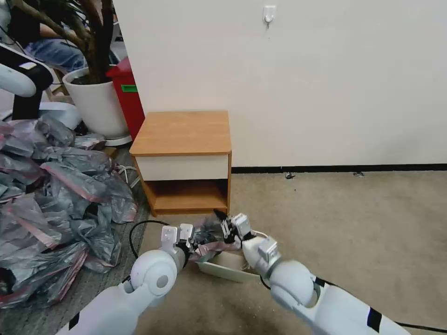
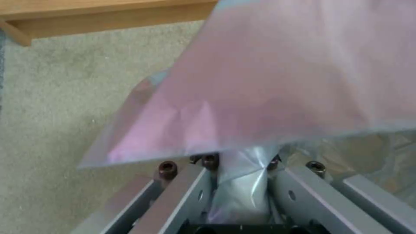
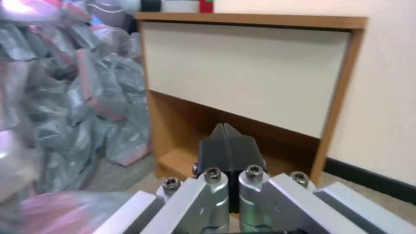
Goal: Pick up the garbage bag from the table and place it over the trash can.
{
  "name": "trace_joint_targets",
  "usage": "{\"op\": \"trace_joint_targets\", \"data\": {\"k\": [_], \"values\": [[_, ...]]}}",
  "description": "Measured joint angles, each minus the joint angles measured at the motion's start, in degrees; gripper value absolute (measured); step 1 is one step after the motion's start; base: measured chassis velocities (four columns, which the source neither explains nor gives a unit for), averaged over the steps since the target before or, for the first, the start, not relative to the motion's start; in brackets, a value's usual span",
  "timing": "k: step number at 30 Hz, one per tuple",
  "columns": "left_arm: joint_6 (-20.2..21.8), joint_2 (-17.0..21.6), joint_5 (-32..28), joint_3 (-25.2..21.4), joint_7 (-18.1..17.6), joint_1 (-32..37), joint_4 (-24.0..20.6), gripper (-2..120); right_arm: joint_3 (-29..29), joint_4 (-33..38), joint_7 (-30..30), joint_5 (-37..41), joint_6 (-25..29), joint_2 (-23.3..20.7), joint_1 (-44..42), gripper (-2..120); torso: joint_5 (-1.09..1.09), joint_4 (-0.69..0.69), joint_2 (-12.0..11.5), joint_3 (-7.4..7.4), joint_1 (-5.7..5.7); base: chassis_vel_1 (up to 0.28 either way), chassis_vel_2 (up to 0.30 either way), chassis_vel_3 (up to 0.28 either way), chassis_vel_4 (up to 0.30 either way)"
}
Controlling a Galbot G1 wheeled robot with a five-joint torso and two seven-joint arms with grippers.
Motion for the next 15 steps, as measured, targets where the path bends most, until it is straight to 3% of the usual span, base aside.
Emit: {"op": "trace_joint_targets", "data": {"k": [9, 15], "values": [[-0.2, -0.3, 0.0, -1.4, 0.9, -0.5, 0.6, 1, 1.9, 1.3, 3.0, -0.4, -0.1, -1.7, -2.0, 3, -0.01, -0.01, 0.0, 0.01, 0.0, 0.0, 0.0, 0.0, 0.0], [-0.8, -0.3, 0.0, -1.7, 1.8, -2.7, 1.6, 1, 2.4, 8.5, 6.8, 3.6, -3.1, -3.7, -6.3, 27, -0.01, -0.03, 0.0, 0.0, 0.0, 0.0, 0.0, 0.0, 0.0]]}}
